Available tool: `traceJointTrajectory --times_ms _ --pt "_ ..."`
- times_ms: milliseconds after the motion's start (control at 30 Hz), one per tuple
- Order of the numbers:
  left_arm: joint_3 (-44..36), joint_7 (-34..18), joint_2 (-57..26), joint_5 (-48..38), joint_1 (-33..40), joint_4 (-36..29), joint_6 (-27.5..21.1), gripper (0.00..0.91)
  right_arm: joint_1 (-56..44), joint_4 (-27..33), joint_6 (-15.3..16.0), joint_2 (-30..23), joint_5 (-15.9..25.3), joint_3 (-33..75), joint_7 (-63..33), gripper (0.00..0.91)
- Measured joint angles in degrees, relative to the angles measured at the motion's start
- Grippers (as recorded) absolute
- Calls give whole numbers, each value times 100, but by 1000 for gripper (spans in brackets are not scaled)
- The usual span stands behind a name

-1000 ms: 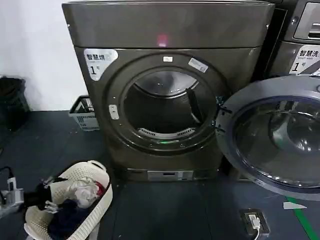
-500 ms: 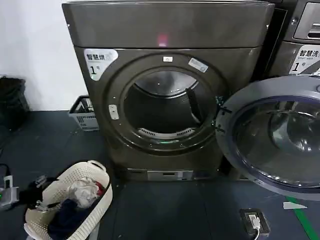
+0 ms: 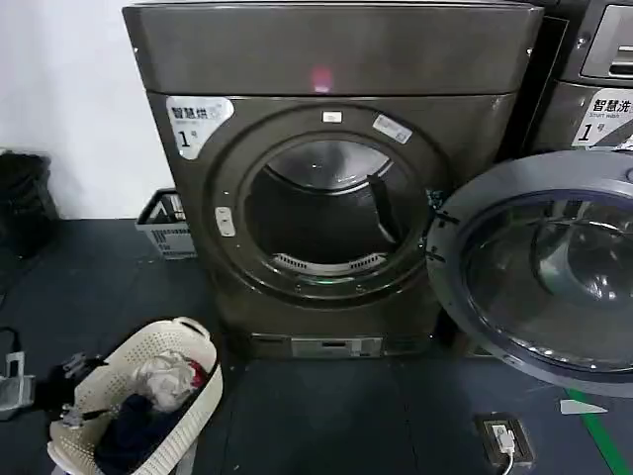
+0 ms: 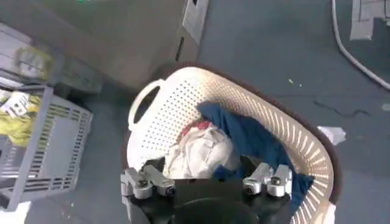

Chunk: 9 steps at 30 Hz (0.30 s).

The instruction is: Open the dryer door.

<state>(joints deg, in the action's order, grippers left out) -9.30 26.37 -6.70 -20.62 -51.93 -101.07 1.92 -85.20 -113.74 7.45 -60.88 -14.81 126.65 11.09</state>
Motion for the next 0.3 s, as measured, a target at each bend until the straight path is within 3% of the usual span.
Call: traceJointTrajectory --times_ms 300 --pt "5 147 -12 183 19 132 74 907 24 10 -4 2 3 17 6 907"
